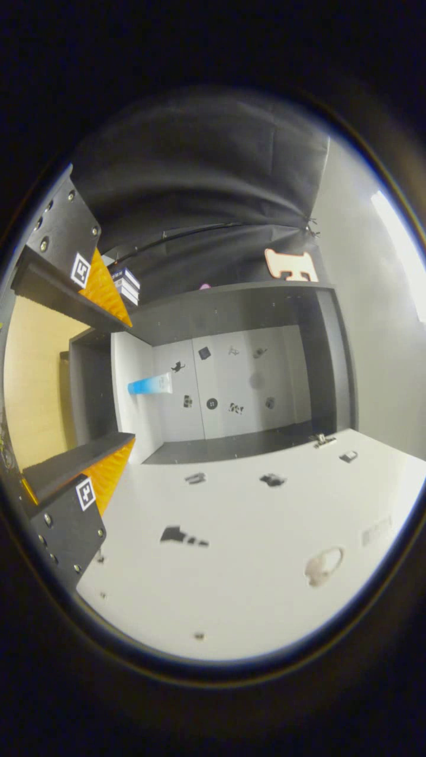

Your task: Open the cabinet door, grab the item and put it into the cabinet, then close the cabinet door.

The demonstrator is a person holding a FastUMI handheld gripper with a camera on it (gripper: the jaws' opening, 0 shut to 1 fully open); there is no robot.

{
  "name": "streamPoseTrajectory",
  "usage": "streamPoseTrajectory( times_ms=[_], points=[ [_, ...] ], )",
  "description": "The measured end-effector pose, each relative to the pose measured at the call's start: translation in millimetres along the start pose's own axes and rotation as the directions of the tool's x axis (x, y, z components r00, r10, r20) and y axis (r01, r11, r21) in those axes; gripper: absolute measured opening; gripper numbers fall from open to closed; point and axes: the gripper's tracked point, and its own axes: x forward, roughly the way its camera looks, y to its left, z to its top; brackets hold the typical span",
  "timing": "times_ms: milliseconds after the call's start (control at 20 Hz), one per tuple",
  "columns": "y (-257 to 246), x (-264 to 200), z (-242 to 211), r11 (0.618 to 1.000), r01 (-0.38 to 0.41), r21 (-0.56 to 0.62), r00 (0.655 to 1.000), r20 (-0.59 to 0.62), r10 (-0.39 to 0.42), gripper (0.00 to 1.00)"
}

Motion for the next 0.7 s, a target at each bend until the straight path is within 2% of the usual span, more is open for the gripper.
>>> streamPoseTrajectory(
  times_ms=[200, 300, 550, 700],
  points=[
    [-34.0, -52.0, 13.1, 0.997, 0.067, 0.026, 0.997, 0.043, -0.068, 1.00],
    [-62.4, -75.9, 14.8, 0.991, 0.126, 0.037, 0.991, 0.049, -0.128, 1.00],
    [-150.9, -128.0, 21.4, 0.951, 0.306, 0.046, 0.949, 0.066, -0.308, 1.00],
    [-196.5, -135.8, 18.4, 0.921, 0.388, 0.031, 0.919, 0.060, -0.389, 1.00]
  ],
)
